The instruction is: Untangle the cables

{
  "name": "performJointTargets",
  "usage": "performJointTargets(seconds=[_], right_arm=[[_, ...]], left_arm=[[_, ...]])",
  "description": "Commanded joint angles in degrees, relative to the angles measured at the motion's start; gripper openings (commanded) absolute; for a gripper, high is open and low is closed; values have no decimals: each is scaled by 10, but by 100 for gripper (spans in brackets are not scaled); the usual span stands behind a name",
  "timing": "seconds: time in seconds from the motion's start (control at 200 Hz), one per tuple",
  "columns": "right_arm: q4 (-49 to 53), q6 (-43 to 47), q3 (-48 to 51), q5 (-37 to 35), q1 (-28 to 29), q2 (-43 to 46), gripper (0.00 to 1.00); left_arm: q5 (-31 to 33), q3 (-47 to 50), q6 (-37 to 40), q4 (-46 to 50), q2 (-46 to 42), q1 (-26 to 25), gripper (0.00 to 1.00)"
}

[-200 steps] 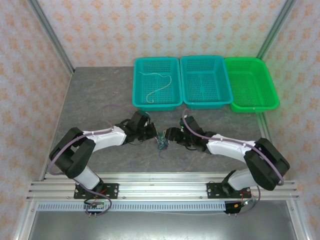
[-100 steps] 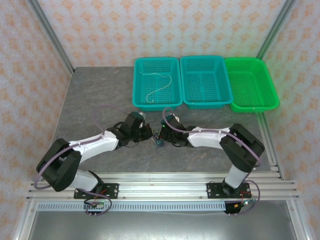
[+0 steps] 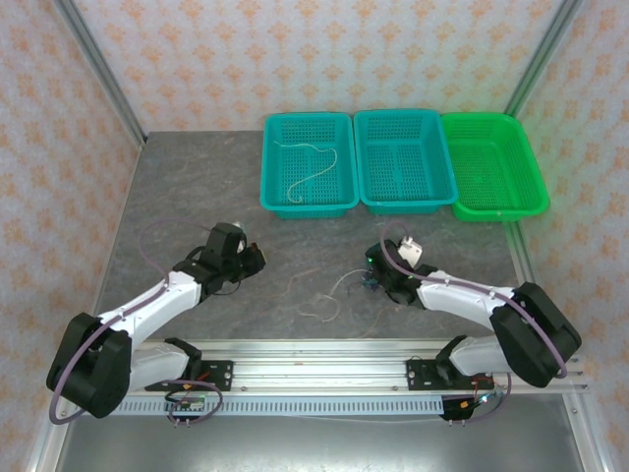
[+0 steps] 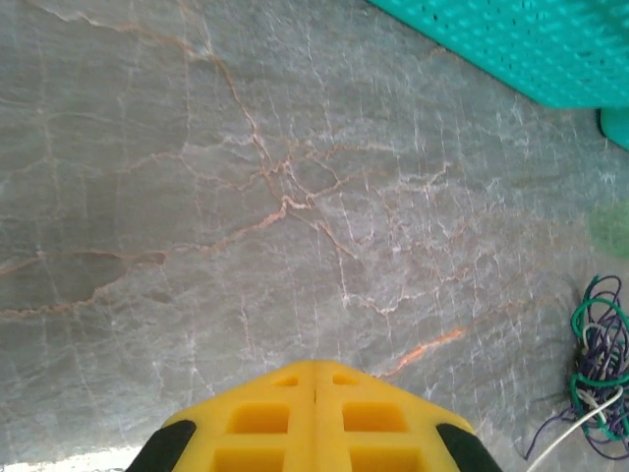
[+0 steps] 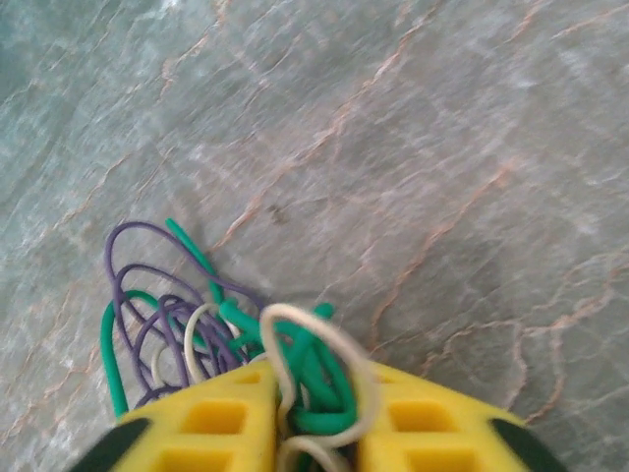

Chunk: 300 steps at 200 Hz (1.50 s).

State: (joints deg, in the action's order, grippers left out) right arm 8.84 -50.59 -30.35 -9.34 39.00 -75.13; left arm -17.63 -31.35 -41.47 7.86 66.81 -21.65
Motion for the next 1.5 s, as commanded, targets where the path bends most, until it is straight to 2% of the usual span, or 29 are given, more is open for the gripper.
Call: performJointTargets(seconds=[0.0,0.065,0.125,0.19,0.245,0.31,0.445,0.53,0.606,0.691,0.756,0.891,1.081,1.186,1.241,1.366,1.441,1.496], right_arm=[[6,43,-38,22,26,-10,26],[8,48,-50,16,37,-11,20],[-8,48,-51,21,40,-11,14],[-20,49,-52,26,40,-12,12],[-22,49,-55,27,40,-15,12],[-20,51,-62,28,40,-15,12],[-16,47,-65,20,41,-11,12],[-18,34,-61,10,41,-8,10],[-25,11,-54,4,41,-6,7],[-48,10,-46,18,42,-7,7],[-57,19,-47,30,42,-10,7],[-71,45,-47,42,44,-18,8],[-84,50,-48,29,45,-25,8],[-90,48,-48,24,45,-28,8],[-93,46,-47,22,45,-29,8],[-107,41,-41,24,45,-38,8],[-110,38,-42,26,45,-47,8],[-104,31,-41,20,45,-50,8]], left_arm=[[-13,-5,23,-30,3,-16,0],[-26,-9,40,-35,1,-27,2],[-71,-11,71,-65,-4,-46,21],[-109,-28,105,-76,-4,-87,40],[-120,-53,135,-64,8,-127,49],[-123,-73,124,-67,33,-165,58],[-126,-86,64,-132,85,-245,67],[-110,-99,41,-168,117,-289,68],[-72,-109,21,-178,142,-307,69],[1,-120,3,-151,157,-301,69],[11,-124,-22,-167,166,-281,69],[-52,-117,-132,-285,213,-237,68],[-98,-113,-305,-452,296,-232,61],[-96,-106,-352,-507,327,-230,44],[-94,-102,-358,-517,333,-230,29],[-86,-96,-335,-484,319,-226,9],[-82,-91,-319,-459,306,-221,0],[-81,-85,-309,-445,294,-215,0]])
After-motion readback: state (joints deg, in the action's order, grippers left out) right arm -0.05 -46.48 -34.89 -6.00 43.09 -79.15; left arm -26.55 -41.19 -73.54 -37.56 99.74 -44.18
